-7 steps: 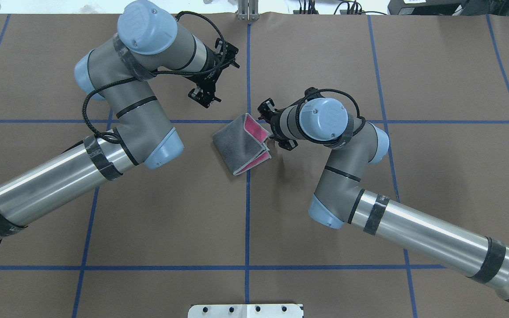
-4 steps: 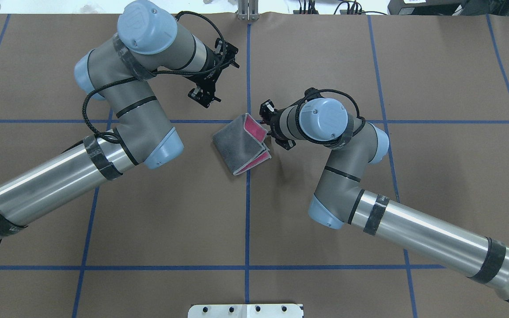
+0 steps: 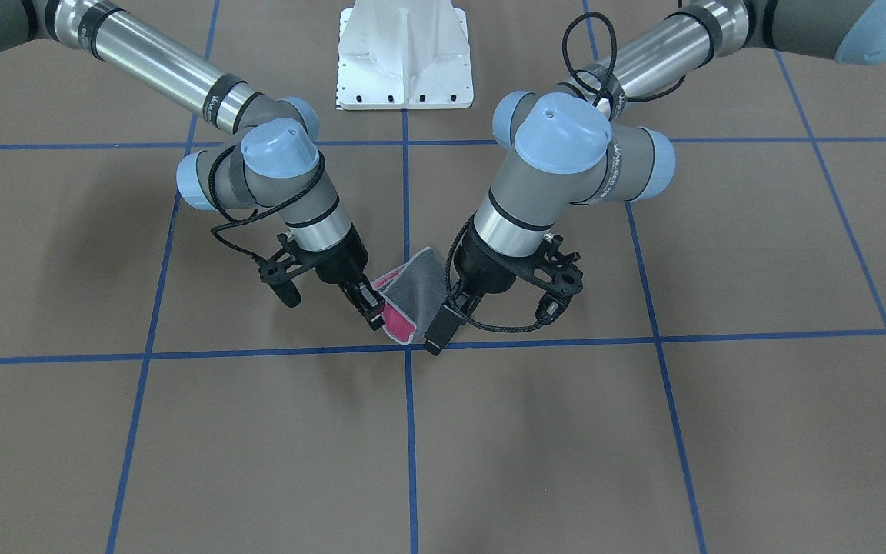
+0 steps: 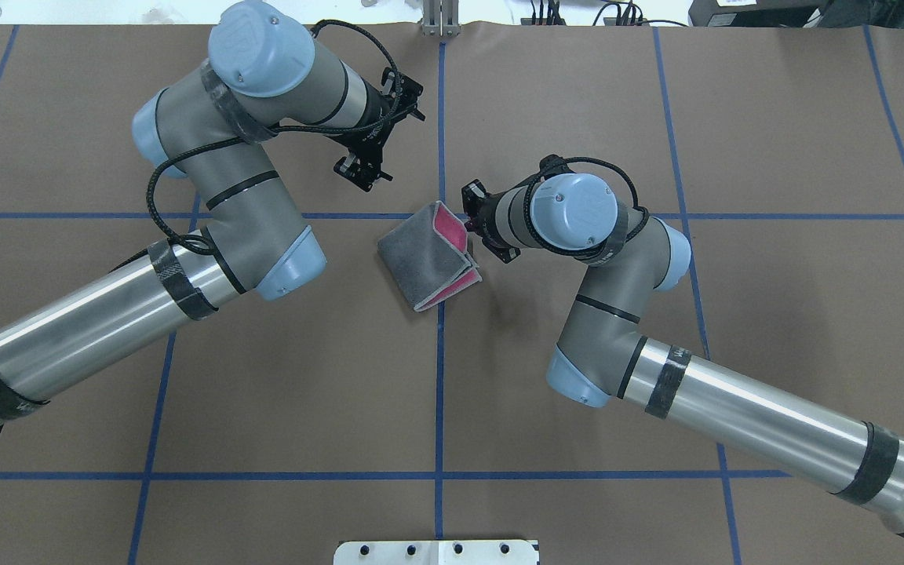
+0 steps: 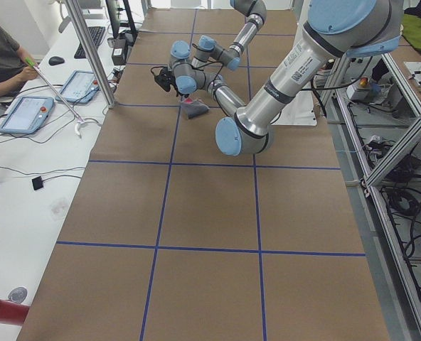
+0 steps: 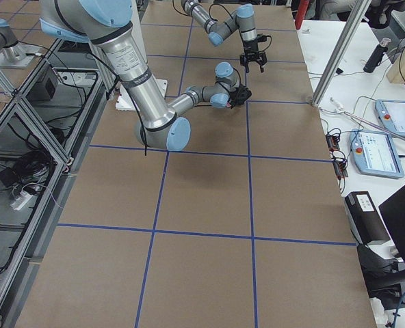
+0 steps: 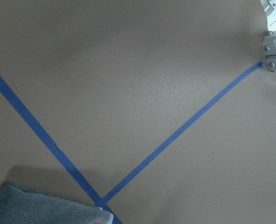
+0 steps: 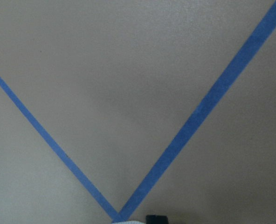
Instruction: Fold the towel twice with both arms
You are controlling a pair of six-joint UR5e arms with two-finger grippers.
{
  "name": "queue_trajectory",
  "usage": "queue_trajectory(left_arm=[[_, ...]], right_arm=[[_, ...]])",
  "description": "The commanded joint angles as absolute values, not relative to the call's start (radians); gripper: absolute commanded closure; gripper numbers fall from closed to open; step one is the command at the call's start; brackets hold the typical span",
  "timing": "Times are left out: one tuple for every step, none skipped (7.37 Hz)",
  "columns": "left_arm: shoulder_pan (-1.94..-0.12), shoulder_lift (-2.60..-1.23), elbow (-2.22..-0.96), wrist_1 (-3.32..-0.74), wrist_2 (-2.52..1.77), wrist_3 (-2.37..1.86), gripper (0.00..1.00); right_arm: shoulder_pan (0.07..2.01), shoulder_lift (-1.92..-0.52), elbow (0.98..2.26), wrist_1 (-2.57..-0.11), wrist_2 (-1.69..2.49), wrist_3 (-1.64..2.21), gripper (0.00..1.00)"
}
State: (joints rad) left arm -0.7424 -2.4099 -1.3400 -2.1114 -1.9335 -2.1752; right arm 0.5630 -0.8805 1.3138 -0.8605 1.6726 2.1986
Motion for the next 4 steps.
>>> queue_trajectory(left_arm=[[-0.742, -2.410, -1.338, -2.114, -1.933, -2.175, 0.01], [-0.741, -2.410, -1.336, -2.114, -1.933, -2.175, 0.01], [-0.741, -2.411, -1.336, -2.114, -1.933, -2.175, 0.01], [-0.741, -2.411, -1.338, -2.114, -1.933, -2.175, 0.01]], right_arm=[[0.563, -0.881, 1.356, -0.902, 1.681, 2.198, 1.00], [0.563, -0.887, 1.421, -0.993, 1.703, 2.197, 1.00], [0.563, -0.905, 1.469, -1.038, 1.715, 2.197, 1.00], [0.563, -0.916, 1.482, -1.040, 1.721, 2.197, 1.00]])
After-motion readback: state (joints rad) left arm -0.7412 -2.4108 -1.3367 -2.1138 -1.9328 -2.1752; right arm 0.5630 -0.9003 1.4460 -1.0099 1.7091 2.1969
